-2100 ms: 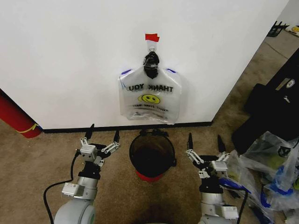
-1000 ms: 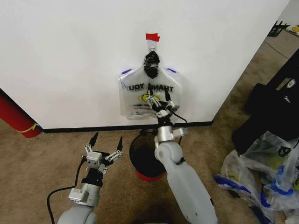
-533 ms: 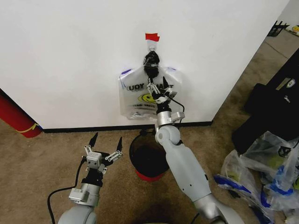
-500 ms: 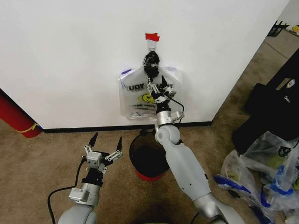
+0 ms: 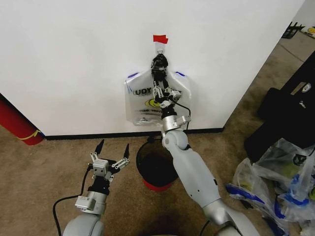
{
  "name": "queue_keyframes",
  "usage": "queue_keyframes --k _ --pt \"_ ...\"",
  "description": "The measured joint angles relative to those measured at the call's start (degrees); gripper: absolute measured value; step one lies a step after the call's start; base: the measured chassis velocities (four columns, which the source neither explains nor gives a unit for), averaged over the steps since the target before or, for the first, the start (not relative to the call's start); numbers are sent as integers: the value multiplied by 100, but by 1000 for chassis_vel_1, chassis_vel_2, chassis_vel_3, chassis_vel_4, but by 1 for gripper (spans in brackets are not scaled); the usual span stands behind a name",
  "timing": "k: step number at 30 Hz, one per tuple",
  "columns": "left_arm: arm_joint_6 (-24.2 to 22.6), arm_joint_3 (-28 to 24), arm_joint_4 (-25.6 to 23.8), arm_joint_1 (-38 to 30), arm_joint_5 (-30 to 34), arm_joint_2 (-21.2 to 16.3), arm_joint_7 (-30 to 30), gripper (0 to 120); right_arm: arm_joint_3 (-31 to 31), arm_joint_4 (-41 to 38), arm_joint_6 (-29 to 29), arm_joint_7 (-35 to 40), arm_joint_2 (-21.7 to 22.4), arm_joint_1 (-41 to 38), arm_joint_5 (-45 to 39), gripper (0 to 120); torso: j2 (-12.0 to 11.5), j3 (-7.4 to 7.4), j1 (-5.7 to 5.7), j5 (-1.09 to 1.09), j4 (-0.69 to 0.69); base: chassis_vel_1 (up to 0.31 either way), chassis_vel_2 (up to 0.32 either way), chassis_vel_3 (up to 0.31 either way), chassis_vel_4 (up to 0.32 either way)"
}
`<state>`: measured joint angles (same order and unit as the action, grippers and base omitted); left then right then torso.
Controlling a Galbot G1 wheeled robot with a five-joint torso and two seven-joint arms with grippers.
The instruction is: Pick up the garbage bag from the wall and place it over the trash bin.
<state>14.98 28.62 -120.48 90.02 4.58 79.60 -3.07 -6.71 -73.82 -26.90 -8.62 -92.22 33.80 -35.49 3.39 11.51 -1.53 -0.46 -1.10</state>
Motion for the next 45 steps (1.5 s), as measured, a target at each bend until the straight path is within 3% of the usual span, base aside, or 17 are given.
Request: queue_keyframes --k 2,7,16,35,45 --pt "0 -3 13 -8 0 3 0 100 1 -8 -1 0 1 9 1 22 0 0 0 0 0 0 0 0 0" --pt "4 -34 47 -31 -14 22 1 100 21 -98 -2 0 3 81 13 0 0 0 0 0 0 0 0 0 0" --pt "8 -36 49 -24 -27 -5 2 100 55 -329 17 50 5 333 54 0 0 0 0 0 0 0 0 0 0" --pt "66 -57 -51 48 13 -126 15 100 67 -1354 33 100 10 2314 676 0 0 -1 1 1 0 0 0 0 0" --pt "135 -105 -17 37 36 -133 27 100 -153 -1780 -158 -286 424 3175 1179 0 1 0 1 1 0 0 0 0 0"
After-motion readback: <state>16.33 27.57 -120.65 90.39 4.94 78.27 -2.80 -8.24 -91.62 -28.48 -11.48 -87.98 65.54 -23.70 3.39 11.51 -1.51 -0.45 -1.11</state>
